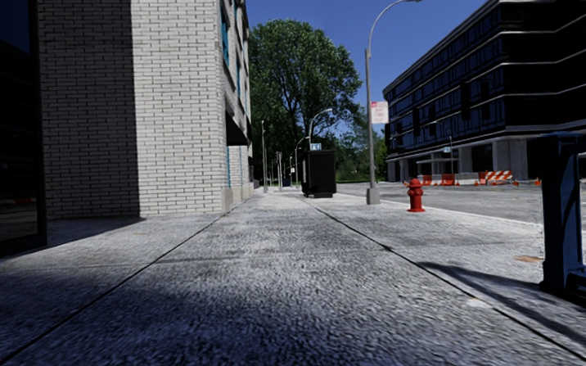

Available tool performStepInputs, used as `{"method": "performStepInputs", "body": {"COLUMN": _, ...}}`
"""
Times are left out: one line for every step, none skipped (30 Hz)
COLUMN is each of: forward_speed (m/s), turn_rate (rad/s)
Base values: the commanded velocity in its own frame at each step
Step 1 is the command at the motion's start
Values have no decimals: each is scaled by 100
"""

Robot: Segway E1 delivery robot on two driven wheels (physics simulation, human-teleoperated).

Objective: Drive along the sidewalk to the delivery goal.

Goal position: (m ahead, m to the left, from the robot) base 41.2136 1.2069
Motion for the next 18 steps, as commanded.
{"method": "performStepInputs", "body": {"forward_speed": 200, "turn_rate": 0}}
{"method": "performStepInputs", "body": {"forward_speed": 200, "turn_rate": 0}}
{"method": "performStepInputs", "body": {"forward_speed": 200, "turn_rate": 0}}
{"method": "performStepInputs", "body": {"forward_speed": 200, "turn_rate": 0}}
{"method": "performStepInputs", "body": {"forward_speed": 200, "turn_rate": 0}}
{"method": "performStepInputs", "body": {"forward_speed": 200, "turn_rate": 0}}
{"method": "performStepInputs", "body": {"forward_speed": 200, "turn_rate": 0}}
{"method": "performStepInputs", "body": {"forward_speed": 200, "turn_rate": 0}}
{"method": "performStepInputs", "body": {"forward_speed": 200, "turn_rate": 0}}
{"method": "performStepInputs", "body": {"forward_speed": 200, "turn_rate": 0}}
{"method": "performStepInputs", "body": {"forward_speed": 200, "turn_rate": 0}}
{"method": "performStepInputs", "body": {"forward_speed": 200, "turn_rate": 0}}
{"method": "performStepInputs", "body": {"forward_speed": 200, "turn_rate": 0}}
{"method": "performStepInputs", "body": {"forward_speed": 200, "turn_rate": 0}}
{"method": "performStepInputs", "body": {"forward_speed": 200, "turn_rate": 0}}
{"method": "performStepInputs", "body": {"forward_speed": 200, "turn_rate": 0}}
{"method": "performStepInputs", "body": {"forward_speed": 200, "turn_rate": 0}}
{"method": "performStepInputs", "body": {"forward_speed": 200, "turn_rate": 0}}
